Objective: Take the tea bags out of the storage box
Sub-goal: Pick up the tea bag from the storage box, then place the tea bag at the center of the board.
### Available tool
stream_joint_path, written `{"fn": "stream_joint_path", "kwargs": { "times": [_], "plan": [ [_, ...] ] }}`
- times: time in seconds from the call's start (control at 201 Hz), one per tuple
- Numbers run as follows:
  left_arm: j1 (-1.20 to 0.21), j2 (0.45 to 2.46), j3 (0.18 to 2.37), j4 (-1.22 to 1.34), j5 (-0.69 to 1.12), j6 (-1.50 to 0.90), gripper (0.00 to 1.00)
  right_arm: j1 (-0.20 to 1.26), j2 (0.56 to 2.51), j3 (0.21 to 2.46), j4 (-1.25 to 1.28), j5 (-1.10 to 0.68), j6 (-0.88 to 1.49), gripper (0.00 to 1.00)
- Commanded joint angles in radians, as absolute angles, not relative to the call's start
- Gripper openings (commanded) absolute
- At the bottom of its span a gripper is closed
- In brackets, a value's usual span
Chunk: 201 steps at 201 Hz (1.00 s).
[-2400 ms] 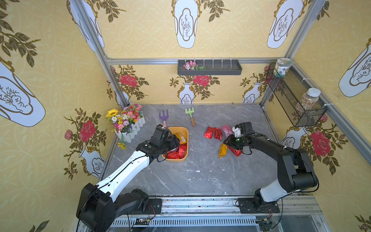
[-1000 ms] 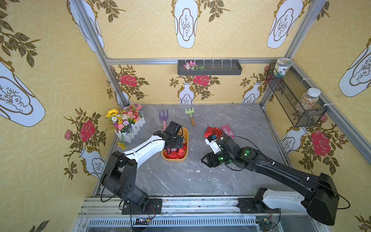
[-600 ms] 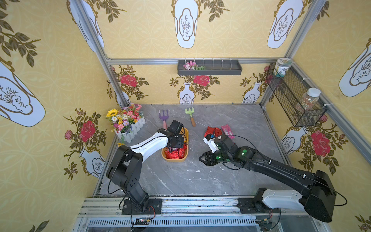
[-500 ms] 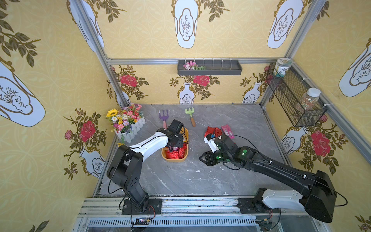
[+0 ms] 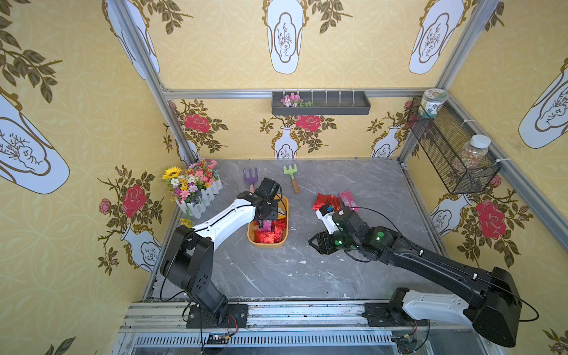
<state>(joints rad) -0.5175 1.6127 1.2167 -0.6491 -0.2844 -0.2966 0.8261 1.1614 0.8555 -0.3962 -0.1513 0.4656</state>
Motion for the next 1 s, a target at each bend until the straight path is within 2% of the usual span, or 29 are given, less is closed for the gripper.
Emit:
{"fn": "stream_joint_path", "kwargs": {
  "times": [0.0, 0.159, 0.349, 0.573, 0.787, 0.996],
  "plan": [
    [-0.517, 1.593, 1.266, -0.709, -0.264, -0.328, 0.55, 0.815, 1.145, 0.854, -0.407, -0.09, 0.462, 0.59],
    [-0.534, 1.541, 1.318, -0.727, -0.169, -0.395, 0.54, 0.728, 1.122, 0.849, -0.459, -0.031, 0.503, 0.59],
    [-0.618, 1.523, 1.337, -0.7, -0.083, -0.512, 0.55, 0.553, 1.07, 0.786, -0.449, -0.112, 0.525, 0.58],
    [-0.749, 1.562, 1.311, -0.547, 0.002, -0.662, 0.56, 0.462, 0.989, 0.736, -0.468, -0.133, 0.527, 0.58],
    [-0.839, 1.72, 1.344, -0.389, 0.062, -0.763, 0.56, 0.431, 0.892, 0.707, -0.518, -0.129, 0.528, 0.58],
    [-0.853, 1.905, 1.415, -0.327, 0.09, -0.792, 0.56, 0.426, 0.816, 0.694, -0.561, -0.138, 0.542, 0.58]
  ]
}}
